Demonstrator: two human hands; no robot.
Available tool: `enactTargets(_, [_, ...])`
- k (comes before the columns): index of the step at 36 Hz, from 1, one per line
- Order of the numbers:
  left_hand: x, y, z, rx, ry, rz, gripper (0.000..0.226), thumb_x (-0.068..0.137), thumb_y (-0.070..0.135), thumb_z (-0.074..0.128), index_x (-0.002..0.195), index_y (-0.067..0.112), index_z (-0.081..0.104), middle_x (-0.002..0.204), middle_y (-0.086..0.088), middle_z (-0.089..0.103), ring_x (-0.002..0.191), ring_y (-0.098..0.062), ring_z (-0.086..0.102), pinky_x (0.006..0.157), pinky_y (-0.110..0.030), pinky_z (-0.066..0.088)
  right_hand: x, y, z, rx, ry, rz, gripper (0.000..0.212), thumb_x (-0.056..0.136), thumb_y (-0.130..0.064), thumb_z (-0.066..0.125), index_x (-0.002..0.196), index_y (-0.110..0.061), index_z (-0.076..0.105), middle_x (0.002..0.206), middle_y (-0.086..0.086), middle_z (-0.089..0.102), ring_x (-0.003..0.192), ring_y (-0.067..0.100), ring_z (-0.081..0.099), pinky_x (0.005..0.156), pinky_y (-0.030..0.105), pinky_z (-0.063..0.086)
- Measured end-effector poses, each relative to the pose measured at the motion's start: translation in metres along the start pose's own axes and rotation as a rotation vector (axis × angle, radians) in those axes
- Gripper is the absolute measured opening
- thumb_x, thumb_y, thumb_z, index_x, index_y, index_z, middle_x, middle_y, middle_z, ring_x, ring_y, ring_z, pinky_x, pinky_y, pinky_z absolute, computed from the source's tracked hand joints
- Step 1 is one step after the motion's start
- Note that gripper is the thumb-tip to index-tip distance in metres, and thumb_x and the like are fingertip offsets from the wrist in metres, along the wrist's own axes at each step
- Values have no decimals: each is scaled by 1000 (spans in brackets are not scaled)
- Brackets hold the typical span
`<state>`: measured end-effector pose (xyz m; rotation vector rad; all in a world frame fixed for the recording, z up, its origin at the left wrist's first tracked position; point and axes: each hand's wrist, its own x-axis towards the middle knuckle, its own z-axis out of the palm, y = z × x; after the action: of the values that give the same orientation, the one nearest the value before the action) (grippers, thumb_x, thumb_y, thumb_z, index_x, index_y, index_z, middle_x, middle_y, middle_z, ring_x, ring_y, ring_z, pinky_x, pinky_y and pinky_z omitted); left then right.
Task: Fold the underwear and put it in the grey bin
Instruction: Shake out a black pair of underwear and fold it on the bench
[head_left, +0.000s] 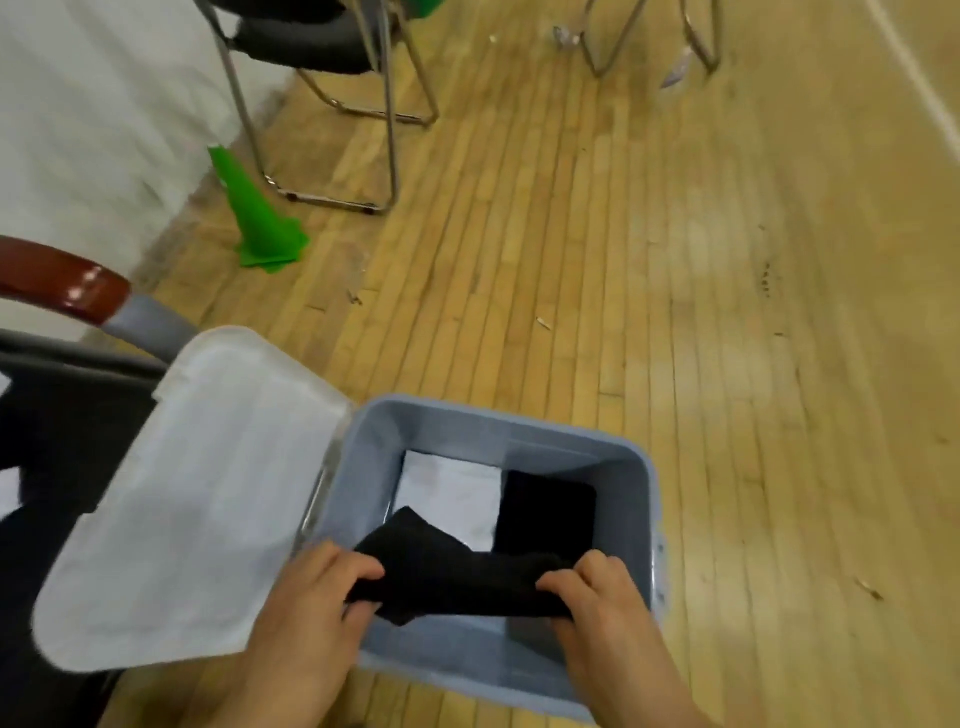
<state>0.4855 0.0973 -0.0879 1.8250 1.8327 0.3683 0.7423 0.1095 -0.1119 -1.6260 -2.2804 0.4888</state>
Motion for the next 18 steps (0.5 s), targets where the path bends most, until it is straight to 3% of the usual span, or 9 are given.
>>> enactTargets(1, [7, 0, 13, 24, -2, 7, 71, 39, 2, 93, 79, 45, 52, 83, 35, 40, 67, -1, 45, 52, -7, 33, -5, 9, 6, -17, -24, 21, 56, 26, -8, 92, 76, -24, 71, 68, -6, 48, 64, 11, 44, 47, 20, 44])
enactTargets(4, [24, -7, 49, 71, 0, 109, 71, 31, 3, 94, 80, 35, 54, 76, 21, 44, 64, -7, 54, 58, -7, 28, -17, 34, 30, -76, -72, 93, 53, 24, -11, 94, 71, -24, 71, 67, -6, 49, 55, 14, 52, 44, 21, 42])
enactTargets(5, [49, -21, 107, 80, -20, 194, 70, 30, 3, 95, 79, 34, 56, 76, 17, 46, 66, -7, 52, 57, -8, 30, -32, 68, 68, -112, -24, 181, 52, 24, -12, 94, 70, -23, 72, 68, -5, 51, 56, 15, 52, 45, 21, 42])
enactTargets(8, [64, -30, 125, 127, -36, 268, 57, 31, 1, 93, 75, 24, 65, 76, 11, 49, 71, -8, 42, 52, -21, 42, -39, 82, 88, -130, 1, 228, 49, 25, -10, 95, 67, -16, 71, 83, 3, 60, 80, 20, 51, 54, 27, 48])
enactTargets(11, [77, -52, 156, 168, -113, 325, 46, 33, 4, 92, 69, 18, 67, 88, 4, 58, 82, -10, 42, 58, -31, 49, -41, 92, 128, -166, -54, 248, 44, 31, -10, 94, 67, -17, 70, 102, 9, 67, 104, 26, 55, 76, 34, 53])
enactTargets(13, [80, -71, 164, 223, -220, 361, 46, 32, 11, 94, 67, 21, 65, 96, 1, 63, 92, -11, 45, 66, -30, 50, -46, 94, 151, -140, -112, 241, 45, 29, -9, 91, 68, -20, 71, 95, 3, 69, 95, 23, 66, 84, 29, 44])
enactTargets(15, [74, -88, 168, 249, -339, 413, 51, 28, 18, 94, 66, 27, 61, 92, 8, 66, 94, -7, 49, 72, -20, 41, -54, 88, 169, -99, -153, 246, 40, 32, -9, 86, 66, -22, 70, 80, -4, 69, 80, 18, 70, 79, 27, 35])
enactTargets(18, [68, -112, 167, 261, -493, 398, 61, 21, 24, 93, 67, 33, 53, 72, 19, 61, 72, -1, 58, 69, -19, 28, -60, 74, 192, -77, -144, 257, 21, 43, -11, 62, 59, -24, 68, 64, -7, 64, 64, 15, 68, 74, 26, 33])
